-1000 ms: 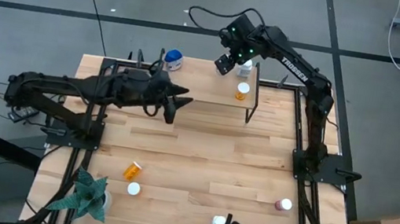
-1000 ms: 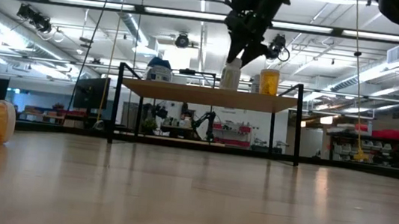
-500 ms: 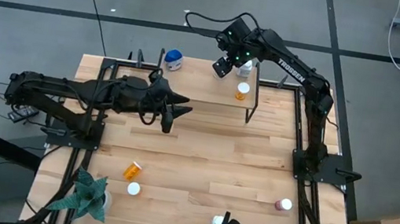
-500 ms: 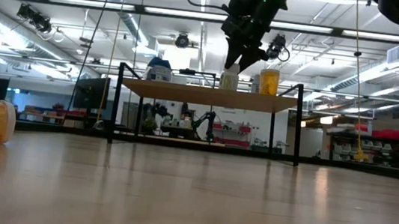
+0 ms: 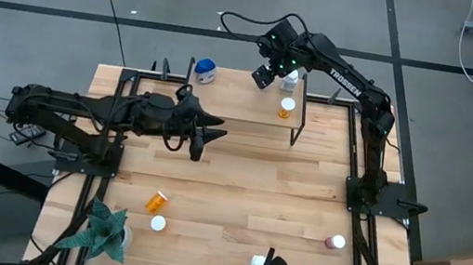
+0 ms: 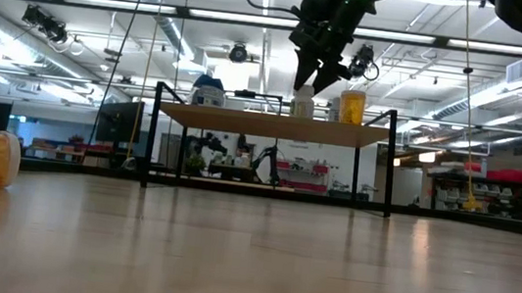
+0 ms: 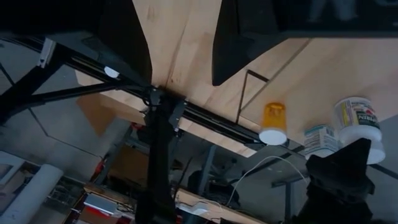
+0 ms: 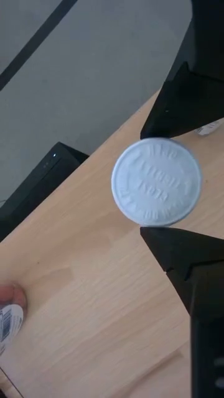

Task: Pick and place medicine bottles onto shelf by color
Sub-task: Put the top white medicine bottle on the shelf, then put the bottom orange pill bottle on the shelf

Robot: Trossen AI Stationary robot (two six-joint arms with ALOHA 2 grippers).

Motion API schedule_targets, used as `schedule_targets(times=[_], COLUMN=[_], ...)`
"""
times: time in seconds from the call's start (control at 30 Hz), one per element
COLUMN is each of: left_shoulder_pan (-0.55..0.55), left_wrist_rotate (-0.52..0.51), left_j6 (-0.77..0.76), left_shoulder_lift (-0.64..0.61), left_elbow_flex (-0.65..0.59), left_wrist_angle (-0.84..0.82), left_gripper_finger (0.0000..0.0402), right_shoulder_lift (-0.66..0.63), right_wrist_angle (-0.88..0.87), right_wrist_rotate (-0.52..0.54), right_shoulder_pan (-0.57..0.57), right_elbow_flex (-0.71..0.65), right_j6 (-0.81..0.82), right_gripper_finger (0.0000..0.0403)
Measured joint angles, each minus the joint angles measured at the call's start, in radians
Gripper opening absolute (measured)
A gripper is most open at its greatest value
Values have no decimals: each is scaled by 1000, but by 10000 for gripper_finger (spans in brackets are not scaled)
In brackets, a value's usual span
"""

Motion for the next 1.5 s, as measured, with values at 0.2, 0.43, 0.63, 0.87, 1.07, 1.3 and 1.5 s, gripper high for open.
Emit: schedule_targets(times=[0.2, 0.43, 0.63, 0.87, 1.07, 1.3, 1.5], left_shoulder_pan=[1, -11, -12, -20, -47, -26, -27], left_wrist_rotate=[-1, -1, -1, -1, 2, 112, 200], left_j6=[-1, -1, -1, -8, 0, -47, -61], left_shoulder_lift=[0, 0, 0, 0, -27, -107, -174], left_elbow_flex=[0, 0, 0, 0, -1, 0, -1], left_wrist_angle=[-2, -3, -4, -6, -44, -130, -280], left_gripper_finger=[172, 173, 174, 173, 173, 167, 159], right_shoulder_lift=[0, 0, 0, 0, 0, -2, -2], right_wrist_angle=[29, 79, 71, 45, -61, -143, -178], right_wrist_rotate=[0, 0, -14, -42, -3, 4, 4], right_shoulder_pan=[-1, -1, 5, 42, 73, 131, 225], right_elbow_flex=[0, 0, 0, 9, 87, 173, 187], right_j6=[0, 6, 29, 49, 44, 72, 99], right_gripper_finger=[246, 246, 246, 246, 246, 246, 246])
